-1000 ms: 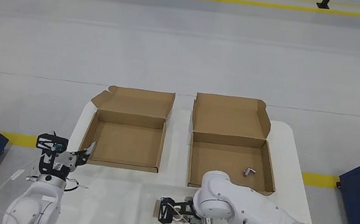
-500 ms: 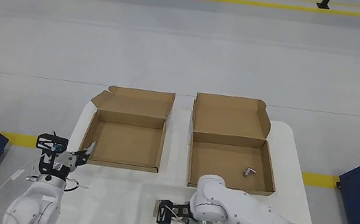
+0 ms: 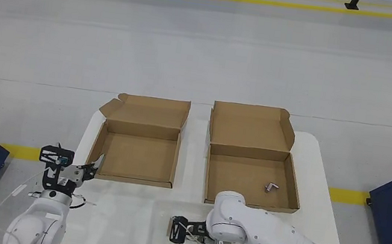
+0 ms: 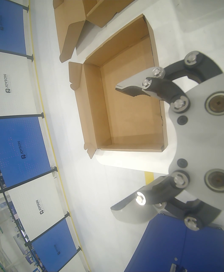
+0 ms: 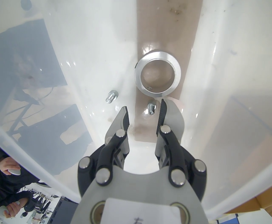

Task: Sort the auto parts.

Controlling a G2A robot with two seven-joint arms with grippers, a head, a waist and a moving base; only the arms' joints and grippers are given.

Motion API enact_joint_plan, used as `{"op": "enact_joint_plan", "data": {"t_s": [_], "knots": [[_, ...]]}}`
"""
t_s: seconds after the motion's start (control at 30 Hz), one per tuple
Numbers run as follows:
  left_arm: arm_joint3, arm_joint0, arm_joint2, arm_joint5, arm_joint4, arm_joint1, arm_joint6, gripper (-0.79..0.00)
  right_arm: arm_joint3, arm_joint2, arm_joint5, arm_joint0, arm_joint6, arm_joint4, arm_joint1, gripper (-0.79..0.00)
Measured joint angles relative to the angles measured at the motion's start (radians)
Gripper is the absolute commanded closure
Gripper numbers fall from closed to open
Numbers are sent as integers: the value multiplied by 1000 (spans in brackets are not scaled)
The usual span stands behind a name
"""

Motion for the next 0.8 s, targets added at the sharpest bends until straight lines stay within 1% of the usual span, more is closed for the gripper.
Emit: {"op": "enact_joint_plan", "data": {"t_s": [0.07, 0.1, 0.17, 0.27, 0.3, 0.33, 0.6, 0.8], "knots": [[0, 0, 0, 0, 0, 0, 0, -785, -1, 4, -1, -4, 0, -2, 1, -212], [0, 0, 0, 0, 0, 0, 0, -785, 0, 6, -2, -5, 0, -2, 1, -175], [0, 0, 0, 0, 0, 0, 0, -785, 2, 10, -4, -7, 1, -3, 1, -132], [0, 0, 0, 0, 0, 0, 0, -785, 3, 14, -5, -11, 1, -4, 1, -77], [0, 0, 0, 0, 0, 0, 0, -785, 4, 16, -5, -12, 1, -5, 1, -25], [0, 0, 0, 0, 0, 0, 0, -785, 4, 17, -6, -13, 1, -6, 1, 0], [0, 0, 0, 0, 0, 0, 0, -785, -5, 33, -2, -21, 19, -4, 3, 0], [0, 0, 0, 0, 0, 0, 0, -785, -82, 85, 15, -52, 54, 0, 39, 0]]}}
